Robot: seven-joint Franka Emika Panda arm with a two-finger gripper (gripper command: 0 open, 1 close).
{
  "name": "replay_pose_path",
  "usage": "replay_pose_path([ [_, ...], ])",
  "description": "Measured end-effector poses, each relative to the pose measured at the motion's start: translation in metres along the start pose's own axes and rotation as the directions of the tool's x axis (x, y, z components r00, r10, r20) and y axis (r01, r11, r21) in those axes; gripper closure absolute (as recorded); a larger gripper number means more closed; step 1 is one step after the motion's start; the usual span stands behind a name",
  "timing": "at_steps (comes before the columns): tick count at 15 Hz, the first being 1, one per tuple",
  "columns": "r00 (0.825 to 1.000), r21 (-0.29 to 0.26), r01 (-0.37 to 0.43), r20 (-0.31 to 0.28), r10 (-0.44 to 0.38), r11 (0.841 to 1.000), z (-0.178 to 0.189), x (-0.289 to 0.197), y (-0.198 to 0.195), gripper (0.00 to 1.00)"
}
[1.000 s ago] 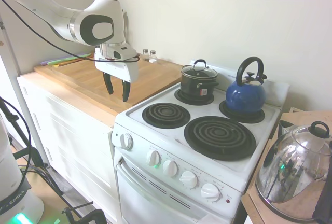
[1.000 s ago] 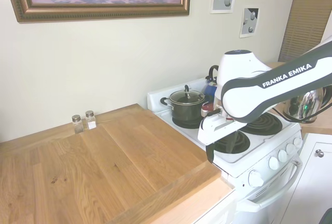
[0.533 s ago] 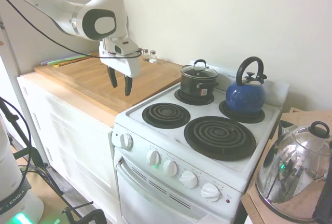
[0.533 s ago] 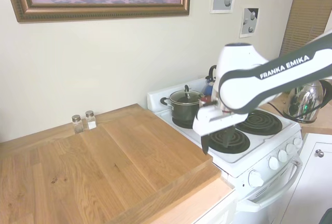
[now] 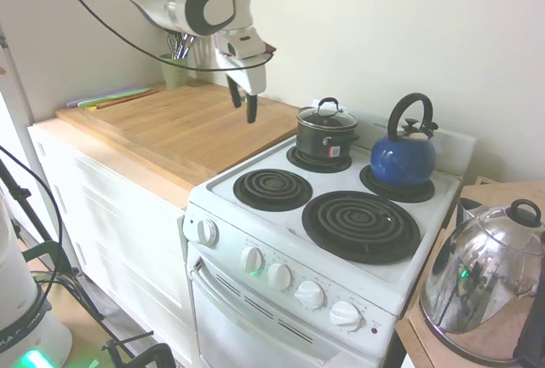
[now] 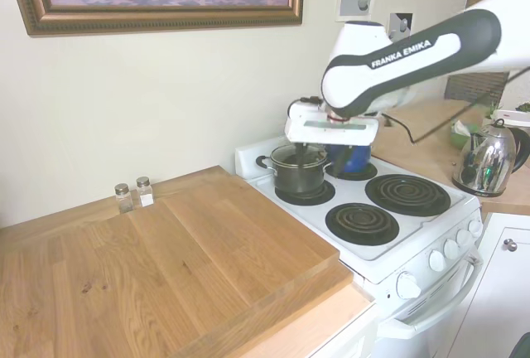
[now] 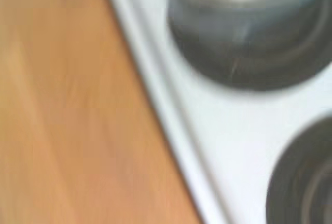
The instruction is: Uncover the lid of the pot
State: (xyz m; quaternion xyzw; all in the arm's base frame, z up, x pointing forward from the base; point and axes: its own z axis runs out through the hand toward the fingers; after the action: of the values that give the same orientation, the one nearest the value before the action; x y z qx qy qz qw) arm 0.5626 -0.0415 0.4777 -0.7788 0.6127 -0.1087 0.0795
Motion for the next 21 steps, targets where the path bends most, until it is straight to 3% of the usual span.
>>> replay_pose_path([
  [4,0.984,0.052,-0.149,-0.091,0.154,0.987,0.005,0.036,-0.051,0.0],
  [8,0.955,0.087,-0.259,-0.124,0.268,0.962,0.029,0.064,-0.091,0.0],
  [9,0.946,0.098,-0.285,-0.13,0.297,0.953,0.033,0.071,-0.098,1.0],
  [14,0.922,0.136,-0.337,-0.154,0.356,0.932,0.047,0.093,-0.122,1.0],
  [21,0.921,0.141,-0.327,-0.173,0.349,0.934,0.059,0.103,-0.137,1.0],
])
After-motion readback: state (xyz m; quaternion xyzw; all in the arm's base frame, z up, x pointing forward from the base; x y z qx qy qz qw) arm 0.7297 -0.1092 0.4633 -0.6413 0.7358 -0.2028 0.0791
